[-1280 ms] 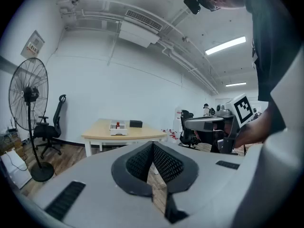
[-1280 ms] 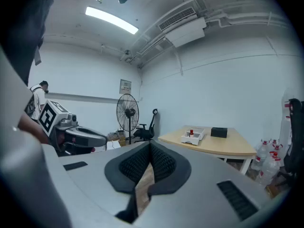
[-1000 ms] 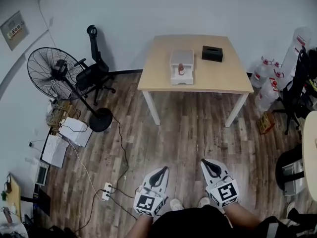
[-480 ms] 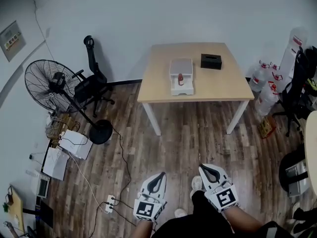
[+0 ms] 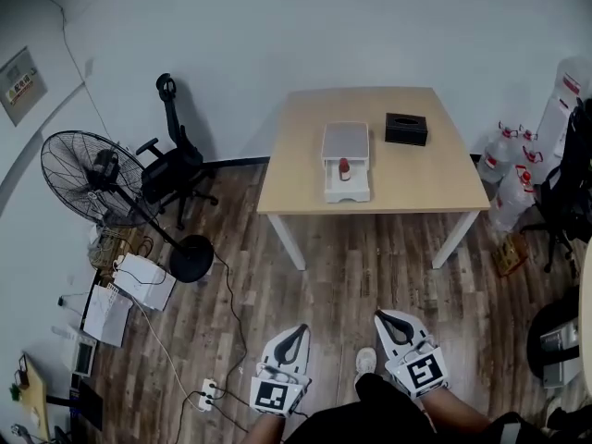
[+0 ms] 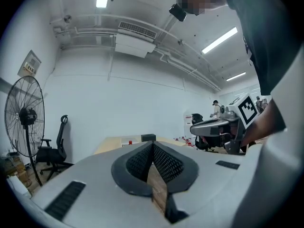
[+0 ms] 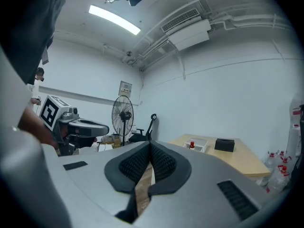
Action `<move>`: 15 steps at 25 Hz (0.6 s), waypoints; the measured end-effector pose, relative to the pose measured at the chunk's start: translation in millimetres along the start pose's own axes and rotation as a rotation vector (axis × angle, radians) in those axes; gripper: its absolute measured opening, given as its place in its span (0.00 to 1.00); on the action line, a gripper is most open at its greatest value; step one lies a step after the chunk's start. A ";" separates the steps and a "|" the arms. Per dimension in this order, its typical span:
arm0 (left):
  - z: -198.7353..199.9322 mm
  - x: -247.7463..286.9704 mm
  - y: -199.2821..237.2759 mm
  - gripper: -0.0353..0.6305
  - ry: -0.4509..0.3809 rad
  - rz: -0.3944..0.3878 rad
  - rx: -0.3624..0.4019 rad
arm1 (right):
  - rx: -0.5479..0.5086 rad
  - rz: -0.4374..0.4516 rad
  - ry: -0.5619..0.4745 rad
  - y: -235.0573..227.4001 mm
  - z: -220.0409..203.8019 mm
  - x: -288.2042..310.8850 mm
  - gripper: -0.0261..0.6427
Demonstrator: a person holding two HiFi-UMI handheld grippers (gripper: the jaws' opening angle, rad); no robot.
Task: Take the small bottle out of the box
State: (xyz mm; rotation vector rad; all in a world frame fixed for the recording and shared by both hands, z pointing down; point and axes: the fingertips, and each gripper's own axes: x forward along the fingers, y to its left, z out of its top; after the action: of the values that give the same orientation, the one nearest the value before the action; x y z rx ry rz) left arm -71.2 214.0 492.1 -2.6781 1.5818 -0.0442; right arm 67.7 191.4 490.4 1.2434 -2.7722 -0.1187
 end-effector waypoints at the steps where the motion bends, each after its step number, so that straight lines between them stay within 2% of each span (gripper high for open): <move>1: -1.9 9.2 4.1 0.07 0.008 0.006 -0.005 | 0.005 0.008 0.001 -7.4 -0.7 7.7 0.06; 9: -6.9 81.8 16.7 0.07 0.015 0.033 -0.061 | 0.005 0.052 0.007 -68.9 -6.4 59.5 0.06; 15: -10.3 131.2 33.7 0.07 0.023 0.053 -0.081 | 0.147 0.071 0.004 -117.4 -5.9 84.2 0.06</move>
State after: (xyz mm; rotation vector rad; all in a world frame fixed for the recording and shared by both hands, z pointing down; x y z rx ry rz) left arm -37.8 82.7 502.2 -2.7036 1.6962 -0.0092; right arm 99.6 50.4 488.1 1.1722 -2.8628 0.0948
